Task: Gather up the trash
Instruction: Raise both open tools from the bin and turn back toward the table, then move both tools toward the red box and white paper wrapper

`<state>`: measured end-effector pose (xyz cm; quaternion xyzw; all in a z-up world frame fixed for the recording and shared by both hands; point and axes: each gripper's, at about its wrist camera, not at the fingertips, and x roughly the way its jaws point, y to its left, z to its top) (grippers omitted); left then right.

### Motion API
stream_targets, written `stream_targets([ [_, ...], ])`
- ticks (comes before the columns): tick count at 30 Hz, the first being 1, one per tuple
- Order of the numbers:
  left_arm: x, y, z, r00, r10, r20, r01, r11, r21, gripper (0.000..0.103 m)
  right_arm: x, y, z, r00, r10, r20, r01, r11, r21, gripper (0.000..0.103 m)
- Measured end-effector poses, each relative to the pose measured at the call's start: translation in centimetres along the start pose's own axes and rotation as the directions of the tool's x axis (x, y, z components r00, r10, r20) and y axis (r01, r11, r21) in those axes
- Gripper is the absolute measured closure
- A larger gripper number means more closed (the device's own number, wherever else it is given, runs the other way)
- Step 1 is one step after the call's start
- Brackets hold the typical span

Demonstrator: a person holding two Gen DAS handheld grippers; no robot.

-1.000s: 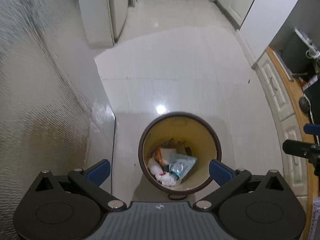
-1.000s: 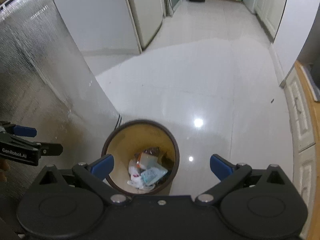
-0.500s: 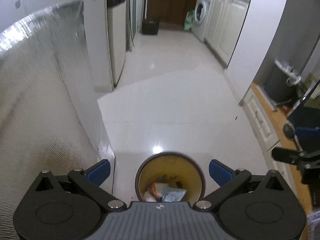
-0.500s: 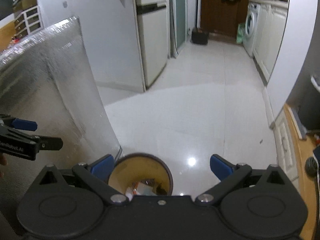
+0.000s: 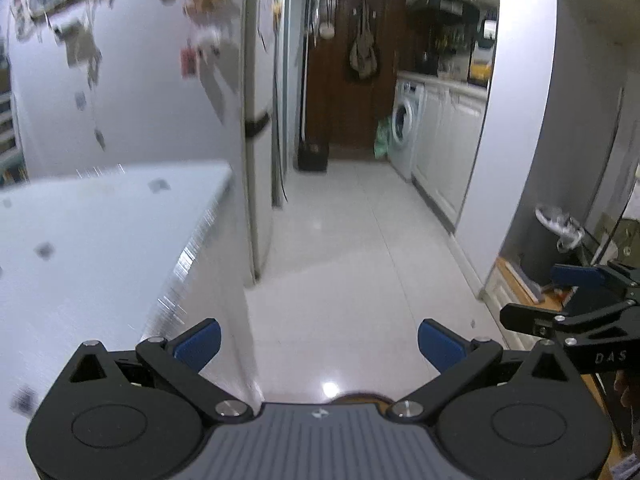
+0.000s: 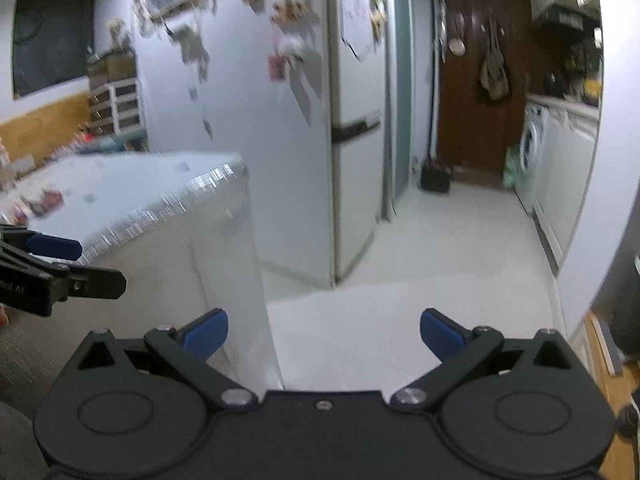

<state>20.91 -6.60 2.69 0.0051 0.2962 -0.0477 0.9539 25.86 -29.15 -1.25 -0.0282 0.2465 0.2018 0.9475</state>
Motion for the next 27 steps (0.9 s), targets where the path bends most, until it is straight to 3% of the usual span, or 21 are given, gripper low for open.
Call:
stream_targets([
  [6,-5.0,2.5,2.3,0.993,0.071,0.094,-0.073,0.997,0.017,0.000,-1.5,3.4,4.2,0.994,0.058,0.089,-0.055,0.998,-0.036,0.000],
  [14,-9.5,8.6,3.9,0.969,0.177,0.170,-0.175,0.984,-0.027,0.000,-2.0,8.9,8.8,0.977,0.133,0.167,-0.119,0.989,-0.090,0.000],
  [27,-12.0,21.6,2.0,0.930,0.340,0.138,-0.313,0.931,-0.186,0.000,2.4,20.6,13.5,0.936,0.295,0.190,-0.262,0.948,-0.181,0.000],
])
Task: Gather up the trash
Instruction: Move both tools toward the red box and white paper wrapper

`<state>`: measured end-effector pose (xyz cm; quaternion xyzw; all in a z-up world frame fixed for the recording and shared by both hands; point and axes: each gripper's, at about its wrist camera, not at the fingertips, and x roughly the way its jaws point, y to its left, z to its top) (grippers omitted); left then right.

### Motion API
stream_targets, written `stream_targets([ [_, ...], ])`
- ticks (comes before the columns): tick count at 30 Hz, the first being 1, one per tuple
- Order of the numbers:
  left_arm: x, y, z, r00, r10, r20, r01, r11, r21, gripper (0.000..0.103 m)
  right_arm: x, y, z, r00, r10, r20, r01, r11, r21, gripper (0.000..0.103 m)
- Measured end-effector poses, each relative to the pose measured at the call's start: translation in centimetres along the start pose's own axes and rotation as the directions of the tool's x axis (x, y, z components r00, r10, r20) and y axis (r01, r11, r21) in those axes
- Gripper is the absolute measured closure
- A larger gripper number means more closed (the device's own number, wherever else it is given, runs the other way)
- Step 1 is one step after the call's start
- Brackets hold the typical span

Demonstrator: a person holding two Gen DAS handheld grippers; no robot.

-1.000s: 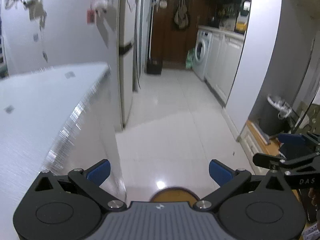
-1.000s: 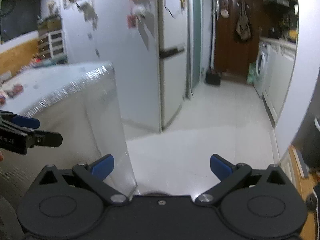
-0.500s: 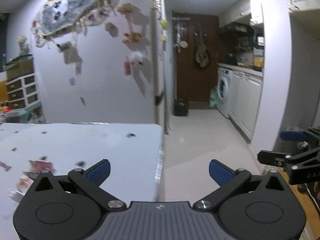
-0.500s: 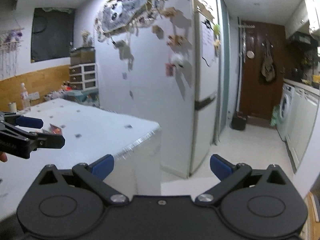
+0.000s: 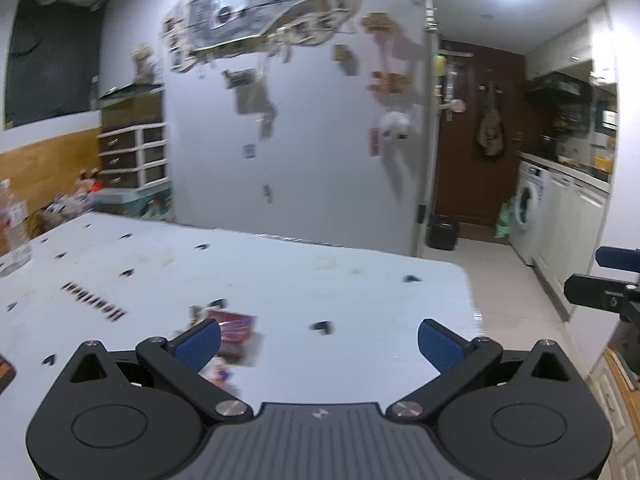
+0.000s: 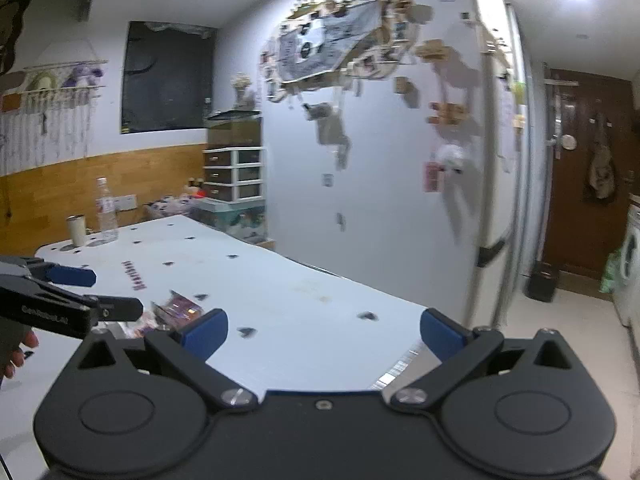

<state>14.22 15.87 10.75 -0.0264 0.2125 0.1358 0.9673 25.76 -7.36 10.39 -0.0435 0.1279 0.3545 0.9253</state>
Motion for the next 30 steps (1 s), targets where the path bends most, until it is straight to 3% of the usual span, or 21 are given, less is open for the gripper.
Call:
stream_targets([
  [13,6.6,8.4,-1.0,0.992,0.127,-0.002,-0.127,0.992,-0.020,0.000,9.1,6.6,0.0,0.990,0.137,0.017,-0.137,0.990,-0.027,0.000],
  [22,9.7,10.6,-4.3,0.999,0.007,-0.033,-0.008,1.000,-0.025,0.000,13.9,7.4,0.0,0.982,0.188,-0.019,-0.188,0.980,-0.067,0.000],
  [25,9.9,10.2,-5.0,0.999,0.020,-0.051,-0.018,0.999,0.037,0.000,15.7,7.8,0.6,0.979,0.198,-0.048,-0.203,0.973,-0.114,0.000],
  [30,10.0,11.0,-5.5,0.998,-0.008,-0.068,0.008,1.000,0.004,0.003,19.4,8.8,1.8,0.970,0.224,-0.098,-0.237,0.962,-0.137,0.000],
])
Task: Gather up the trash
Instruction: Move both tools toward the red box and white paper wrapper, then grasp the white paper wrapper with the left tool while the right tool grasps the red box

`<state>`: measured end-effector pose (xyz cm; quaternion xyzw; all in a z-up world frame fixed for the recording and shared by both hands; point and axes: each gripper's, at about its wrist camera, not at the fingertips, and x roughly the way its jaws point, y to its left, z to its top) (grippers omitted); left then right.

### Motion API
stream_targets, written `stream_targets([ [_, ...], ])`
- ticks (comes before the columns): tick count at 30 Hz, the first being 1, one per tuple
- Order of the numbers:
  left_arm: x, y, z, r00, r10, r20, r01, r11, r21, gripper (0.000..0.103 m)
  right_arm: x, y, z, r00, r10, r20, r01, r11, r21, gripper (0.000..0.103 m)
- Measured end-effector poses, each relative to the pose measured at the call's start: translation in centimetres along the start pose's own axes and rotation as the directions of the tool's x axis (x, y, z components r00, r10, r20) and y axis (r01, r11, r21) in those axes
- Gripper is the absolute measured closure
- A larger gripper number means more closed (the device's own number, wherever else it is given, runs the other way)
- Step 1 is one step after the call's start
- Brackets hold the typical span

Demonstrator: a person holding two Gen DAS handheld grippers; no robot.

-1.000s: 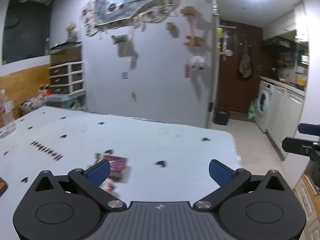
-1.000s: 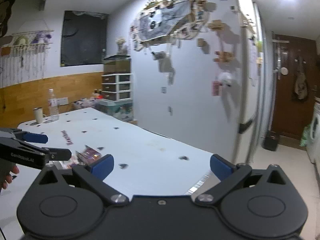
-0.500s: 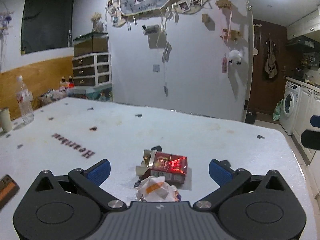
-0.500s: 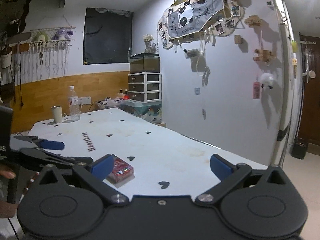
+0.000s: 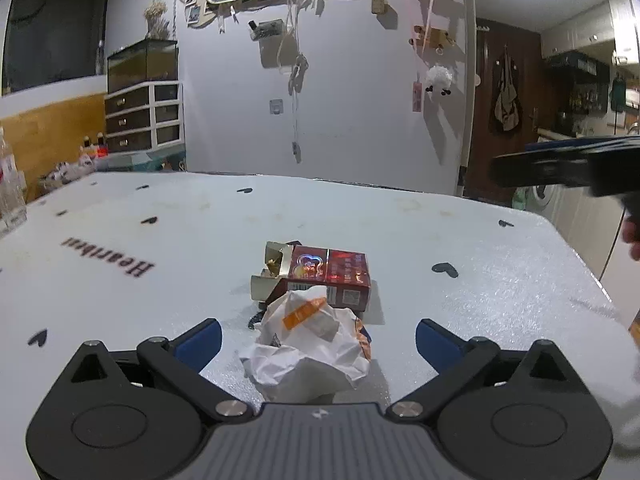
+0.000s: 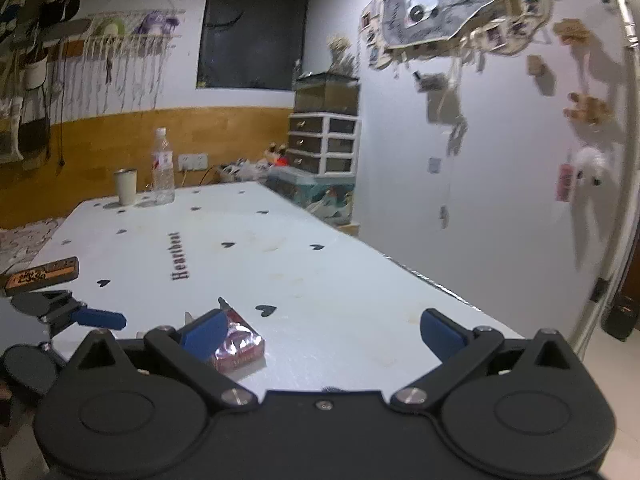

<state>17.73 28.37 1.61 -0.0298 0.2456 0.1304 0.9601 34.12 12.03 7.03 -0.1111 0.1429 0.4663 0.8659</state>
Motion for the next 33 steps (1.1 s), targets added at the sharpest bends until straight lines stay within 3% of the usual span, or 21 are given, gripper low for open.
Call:
stream_targets([
  [4,0.1,0.3,-0.1,1.000,0.000,-0.003,0.000,1.000,-0.011,0.009,3.2,0.8,0.7,0.997,0.057,-0.044,-0.058,0.998,-0.024,0.000],
  [10,0.3,-0.1,0.0,1.000,0.001,-0.016,-0.001,1.000,0.006,0.019,7.7,2.8,1.0,0.975,0.168,-0.143,-0.181,0.980,-0.085,0.017],
  [16,0.8,0.5,0.0,0.999,0.013,-0.045,-0.015,0.999,-0.030,0.021,12.0,4.1,1.1,0.928,0.292,-0.232,-0.308,0.951,-0.036,0.024],
  [19,1.2,0.5,0.0,0.997,0.016,-0.070,-0.018,0.999,-0.026,0.023,13.5,4.0,0.7,0.884,0.374,-0.280,-0.375,0.926,0.052,0.022],
  [22,1.5,0.4,0.0,0.997,0.011,-0.083,-0.012,1.000,-0.016,0.023,14.0,4.8,0.0,0.878,0.365,-0.309,-0.383,0.924,0.001,0.019],
  [27,2.1,0.5,-0.1,0.992,0.010,-0.126,-0.014,1.000,-0.026,0.023,14.0,5.9,-0.9,0.873,0.341,-0.349,-0.389,0.918,-0.076,0.022],
  [28,2.2,0.5,-0.1,0.991,0.010,-0.134,-0.014,1.000,-0.026,0.023,13.9,6.2,-1.1,0.872,0.335,-0.356,-0.391,0.916,-0.094,0.025],
  [30,2.2,0.5,-0.1,0.991,0.006,-0.134,-0.009,1.000,-0.021,0.024,13.6,6.5,-1.2,0.876,0.323,-0.357,-0.383,0.917,-0.110,0.043],
  [33,2.1,0.5,-0.2,0.991,0.002,-0.132,-0.005,1.000,-0.022,0.026,12.8,6.3,-1.4,0.888,0.292,-0.355,-0.346,0.933,-0.098,0.044],
])
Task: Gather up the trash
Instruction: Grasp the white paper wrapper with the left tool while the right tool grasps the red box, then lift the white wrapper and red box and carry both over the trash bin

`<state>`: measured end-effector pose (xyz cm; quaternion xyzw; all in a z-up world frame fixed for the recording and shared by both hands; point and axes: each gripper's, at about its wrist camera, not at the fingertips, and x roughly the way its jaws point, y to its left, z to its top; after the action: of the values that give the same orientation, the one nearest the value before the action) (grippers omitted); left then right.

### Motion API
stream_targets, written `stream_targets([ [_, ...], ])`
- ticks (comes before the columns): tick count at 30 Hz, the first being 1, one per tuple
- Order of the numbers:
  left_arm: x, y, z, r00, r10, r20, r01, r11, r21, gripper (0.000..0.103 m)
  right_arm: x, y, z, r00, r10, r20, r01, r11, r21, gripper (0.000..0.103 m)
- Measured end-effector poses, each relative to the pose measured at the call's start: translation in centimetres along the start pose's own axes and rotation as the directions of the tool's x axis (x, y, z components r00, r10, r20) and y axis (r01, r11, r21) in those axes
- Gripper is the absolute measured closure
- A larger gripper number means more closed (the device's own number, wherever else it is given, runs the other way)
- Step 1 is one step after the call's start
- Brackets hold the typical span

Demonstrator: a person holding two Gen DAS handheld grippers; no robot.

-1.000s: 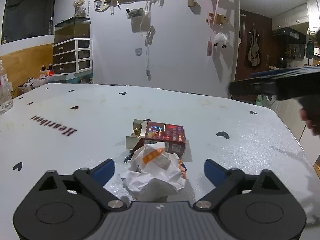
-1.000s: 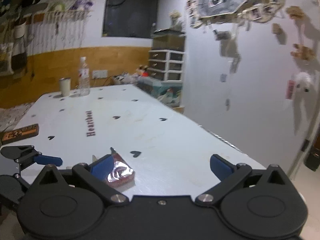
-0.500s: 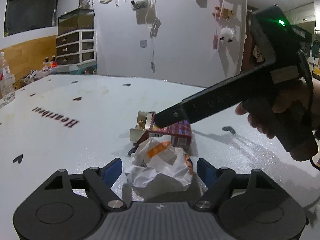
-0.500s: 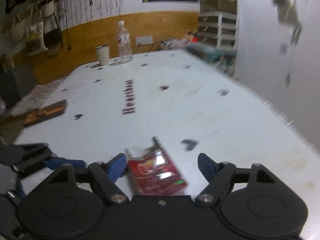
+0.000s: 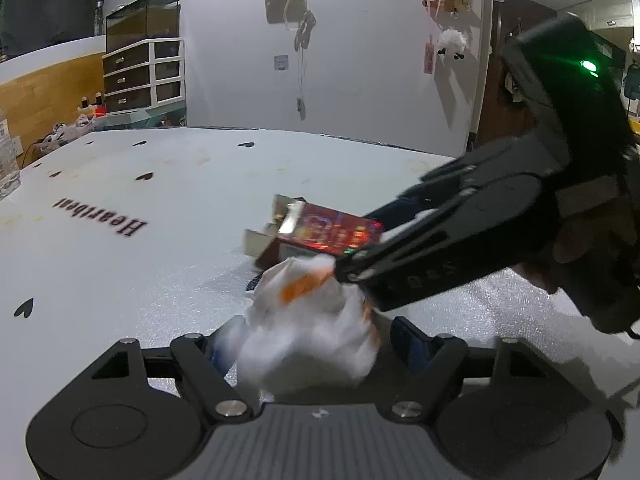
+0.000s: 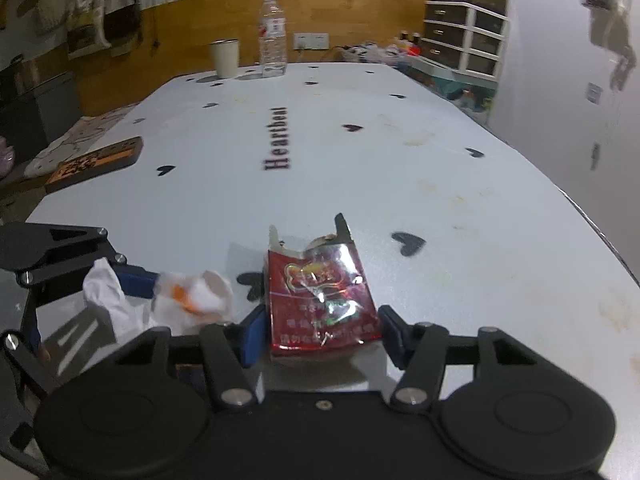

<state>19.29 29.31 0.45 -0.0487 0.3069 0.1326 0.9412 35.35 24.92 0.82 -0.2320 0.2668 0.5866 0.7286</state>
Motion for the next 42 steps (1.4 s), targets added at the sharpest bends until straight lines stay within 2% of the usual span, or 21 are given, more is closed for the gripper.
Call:
stream_targets([
  [10,-0.3,0.5,0.0,0.999,-0.031,0.021,0.031,0.999,-0.029,0.044,-4.4,-1.2,-3.8,0.989,-0.148,0.003,0.146,0.978,0.152,0.044],
  [16,-0.6,1.1,-0.1,0.999,-0.035,0.041,0.038,0.997,-0.070,0.050,-6.6,-0.3,-6.3,0.983,-0.182,0.006,0.178,0.969,0.173,0.044],
  [17,-0.6,1.2,0.0,0.998,-0.035,0.042,0.038,0.997,-0.071,0.050,-6.8,-0.1,-6.6,0.983,-0.182,0.005,0.178,0.969,0.172,0.043],
  [20,-0.6,1.1,0.0,0.998,-0.035,0.045,0.038,0.997,-0.070,0.051,-6.7,0.2,-6.6,0.980,-0.197,0.010,0.193,0.967,0.169,0.027],
  [23,-0.6,1.2,0.0,0.998,-0.039,0.048,0.042,0.996,-0.074,0.053,-6.2,-0.2,-6.0,0.975,-0.221,0.028,0.213,0.961,0.179,0.026],
  [25,-0.6,1.2,0.0,0.998,-0.038,0.049,0.041,0.997,-0.069,0.054,-5.7,-0.4,-5.6,0.976,-0.216,0.030,0.207,0.962,0.179,0.027],
  [27,-0.6,1.2,0.0,0.998,-0.038,0.050,0.041,0.997,-0.068,0.054,-5.2,-0.4,-5.5,0.977,-0.213,0.012,0.208,0.965,0.162,0.034],
  [30,-0.7,1.2,0.0,0.998,-0.020,0.052,0.023,0.997,-0.071,0.054,-5.3,-0.1,-5.8,0.975,-0.224,0.005,0.220,0.960,0.172,0.036],
  [32,-0.8,1.1,0.0,0.999,0.000,0.054,0.004,0.998,-0.069,0.054,-5.6,0.0,-6.0,0.975,-0.222,0.014,0.215,0.958,0.192,0.045],
  [36,-1.1,1.2,-0.2,0.998,0.010,0.058,-0.005,0.997,-0.078,0.054,-6.5,0.9,-6.9,0.960,-0.276,0.039,0.265,0.947,0.181,0.048],
  [42,-2.1,0.3,-0.4,0.996,0.034,0.081,-0.030,0.998,-0.051,0.055,-8.7,1.3,-8.5,0.941,-0.324,0.096,0.292,0.923,0.250,0.048],
])
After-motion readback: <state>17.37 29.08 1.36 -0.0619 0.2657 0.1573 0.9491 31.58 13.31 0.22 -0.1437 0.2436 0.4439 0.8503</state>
